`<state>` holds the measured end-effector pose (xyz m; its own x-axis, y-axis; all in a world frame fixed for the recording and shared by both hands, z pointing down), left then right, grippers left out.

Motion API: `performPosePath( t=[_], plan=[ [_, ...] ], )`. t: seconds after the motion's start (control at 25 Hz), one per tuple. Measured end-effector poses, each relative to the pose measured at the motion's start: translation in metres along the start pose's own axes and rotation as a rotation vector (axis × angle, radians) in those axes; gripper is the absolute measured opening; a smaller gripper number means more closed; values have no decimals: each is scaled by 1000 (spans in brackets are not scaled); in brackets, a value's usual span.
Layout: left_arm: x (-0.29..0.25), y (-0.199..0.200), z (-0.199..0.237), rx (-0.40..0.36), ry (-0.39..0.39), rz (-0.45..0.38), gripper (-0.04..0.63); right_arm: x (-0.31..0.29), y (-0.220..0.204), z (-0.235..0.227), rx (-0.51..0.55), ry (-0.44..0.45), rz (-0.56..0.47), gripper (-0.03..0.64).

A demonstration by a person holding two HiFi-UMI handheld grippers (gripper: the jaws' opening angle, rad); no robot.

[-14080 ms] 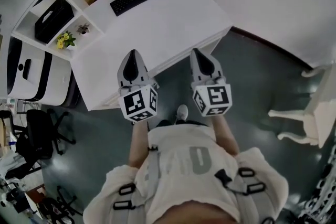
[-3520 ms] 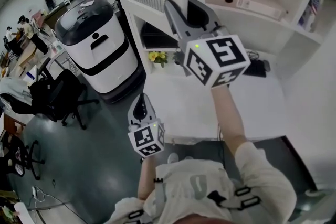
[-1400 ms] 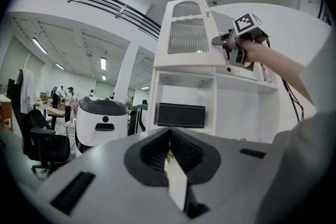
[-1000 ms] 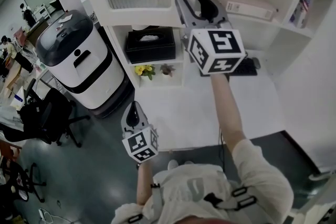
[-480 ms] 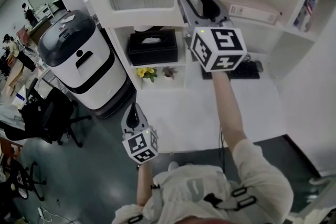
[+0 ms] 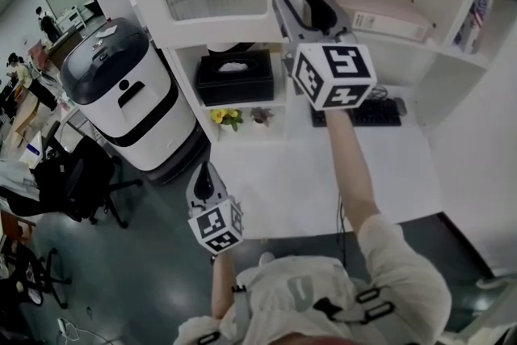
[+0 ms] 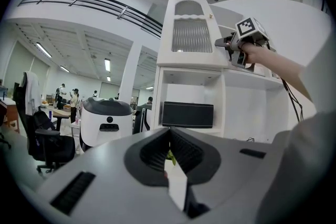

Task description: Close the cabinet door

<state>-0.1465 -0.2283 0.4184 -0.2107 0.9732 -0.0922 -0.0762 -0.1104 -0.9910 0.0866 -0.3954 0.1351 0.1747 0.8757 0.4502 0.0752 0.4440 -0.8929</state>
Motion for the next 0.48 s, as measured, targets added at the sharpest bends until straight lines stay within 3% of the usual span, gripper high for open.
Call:
performPosePath(
  t=[0.48],
  plan=[
    [-4, 3, 1, 0, 27, -8, 5, -13, -6, -6, -6, 16, 10, 184]
  ],
)
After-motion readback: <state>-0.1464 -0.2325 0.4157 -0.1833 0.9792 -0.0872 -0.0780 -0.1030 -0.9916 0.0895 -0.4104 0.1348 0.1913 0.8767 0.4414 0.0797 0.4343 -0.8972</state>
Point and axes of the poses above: the fingertips, and each gripper's own axes: x backward along the fingers, z to its left, y out of its top, the point moved 8 cm from there along x, backward along the fingers, and after that the axes turned 15 degrees about -y, right-handed, at the moved point
